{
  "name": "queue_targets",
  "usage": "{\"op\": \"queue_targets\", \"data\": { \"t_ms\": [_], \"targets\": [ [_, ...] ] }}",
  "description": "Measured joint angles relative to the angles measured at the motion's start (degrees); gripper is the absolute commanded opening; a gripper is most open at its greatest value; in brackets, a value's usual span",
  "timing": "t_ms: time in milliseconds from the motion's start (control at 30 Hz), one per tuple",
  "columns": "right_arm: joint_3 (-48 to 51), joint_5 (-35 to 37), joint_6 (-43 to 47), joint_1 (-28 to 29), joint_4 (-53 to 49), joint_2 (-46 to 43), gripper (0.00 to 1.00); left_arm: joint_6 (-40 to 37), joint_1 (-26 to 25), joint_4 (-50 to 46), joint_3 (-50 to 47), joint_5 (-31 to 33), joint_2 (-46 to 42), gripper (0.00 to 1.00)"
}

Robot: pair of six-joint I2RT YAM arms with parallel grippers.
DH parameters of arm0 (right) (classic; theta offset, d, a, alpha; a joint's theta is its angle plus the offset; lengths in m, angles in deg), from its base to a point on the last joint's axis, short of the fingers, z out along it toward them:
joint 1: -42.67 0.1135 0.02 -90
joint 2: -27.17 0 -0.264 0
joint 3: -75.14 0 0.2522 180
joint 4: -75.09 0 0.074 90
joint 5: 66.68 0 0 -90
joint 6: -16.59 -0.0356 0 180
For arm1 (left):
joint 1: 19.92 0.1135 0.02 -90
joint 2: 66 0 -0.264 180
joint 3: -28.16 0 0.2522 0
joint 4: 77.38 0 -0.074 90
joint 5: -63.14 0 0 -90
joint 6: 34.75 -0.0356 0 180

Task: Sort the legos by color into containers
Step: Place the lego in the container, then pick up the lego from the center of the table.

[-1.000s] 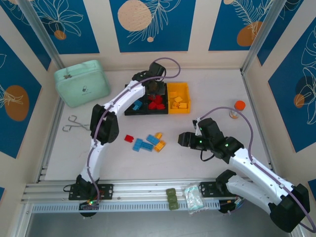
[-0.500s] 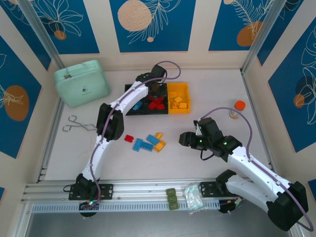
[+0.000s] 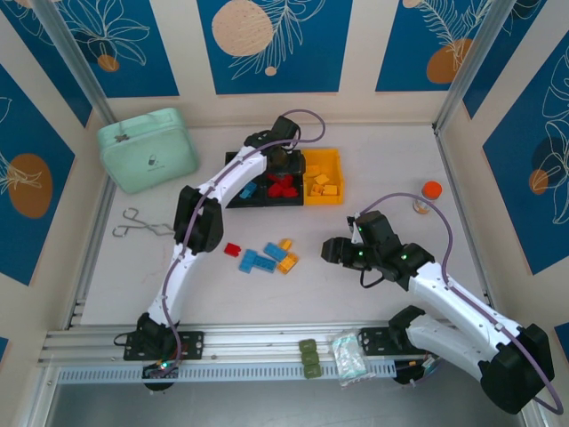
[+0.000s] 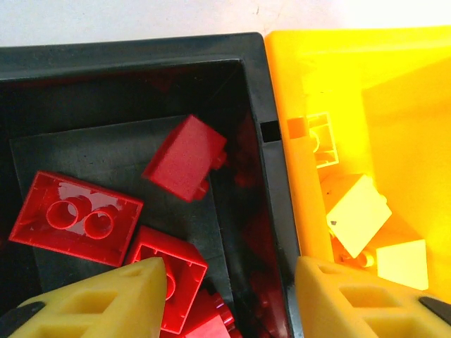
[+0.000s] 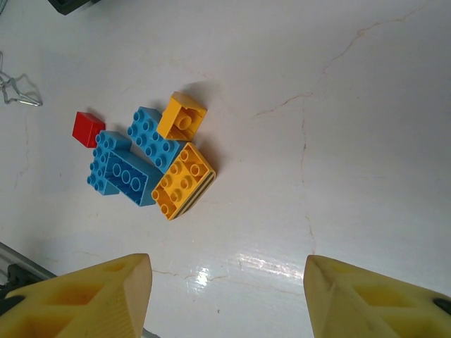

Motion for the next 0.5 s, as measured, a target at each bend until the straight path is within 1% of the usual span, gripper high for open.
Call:
{"op": "queue_targets", "data": {
  "t_ms": [133, 233, 500],
  "targets": [
    [-0.02, -0.24, -0.37, 0.09, 0.09, -0.04, 0.59, -0.02, -0.02, 0.96, -4.11, -0.2, -3.26, 0.51],
    [-0.28, -0.11, -0.72, 0.79, 0.0, -0.09, 0.59, -0.07, -0.02, 2.54, -10.91, -0.52, -8.94, 0.52],
    [-2.29, 2.25, -2.27, 5.49, -1.88, -0.37, 0.6, -0.72, -0.04, 9.62, -35.85, -1.46, -30.36, 0.57]
  ]
}}
